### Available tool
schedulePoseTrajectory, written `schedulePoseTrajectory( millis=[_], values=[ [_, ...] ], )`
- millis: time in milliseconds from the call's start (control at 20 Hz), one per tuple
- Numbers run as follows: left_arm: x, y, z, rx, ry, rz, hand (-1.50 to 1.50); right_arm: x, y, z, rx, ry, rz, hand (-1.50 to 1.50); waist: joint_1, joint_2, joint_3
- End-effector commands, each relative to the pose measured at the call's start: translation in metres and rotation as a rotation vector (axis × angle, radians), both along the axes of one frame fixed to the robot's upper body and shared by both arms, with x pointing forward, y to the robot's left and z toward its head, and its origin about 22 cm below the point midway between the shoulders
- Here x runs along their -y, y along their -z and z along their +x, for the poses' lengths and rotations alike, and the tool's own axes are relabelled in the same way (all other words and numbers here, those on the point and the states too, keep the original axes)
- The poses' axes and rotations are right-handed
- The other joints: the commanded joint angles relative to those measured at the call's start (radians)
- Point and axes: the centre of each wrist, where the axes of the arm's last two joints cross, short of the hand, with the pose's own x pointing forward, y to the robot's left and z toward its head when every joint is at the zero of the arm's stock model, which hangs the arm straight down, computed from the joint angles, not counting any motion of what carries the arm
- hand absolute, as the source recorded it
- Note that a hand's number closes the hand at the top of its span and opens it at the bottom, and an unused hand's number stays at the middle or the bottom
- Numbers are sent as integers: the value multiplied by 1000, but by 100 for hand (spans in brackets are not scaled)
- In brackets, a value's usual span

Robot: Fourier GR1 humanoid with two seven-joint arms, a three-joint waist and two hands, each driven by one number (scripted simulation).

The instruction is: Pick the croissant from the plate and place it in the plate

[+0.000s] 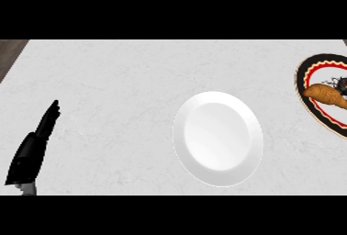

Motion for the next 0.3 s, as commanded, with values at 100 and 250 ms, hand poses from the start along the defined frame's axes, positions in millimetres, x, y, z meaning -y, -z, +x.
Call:
schedulePoseTrajectory(
  millis=[100,250],
  values=[
    [3,5,-3,-1,12,-11,0,12,-1,-18,62,-89,10,-150,5,3,3],
    [-2,5,-8,-8,-5,-3,0,20,-6,-28,59,-78,14,-150,3,0,4]
  ],
)
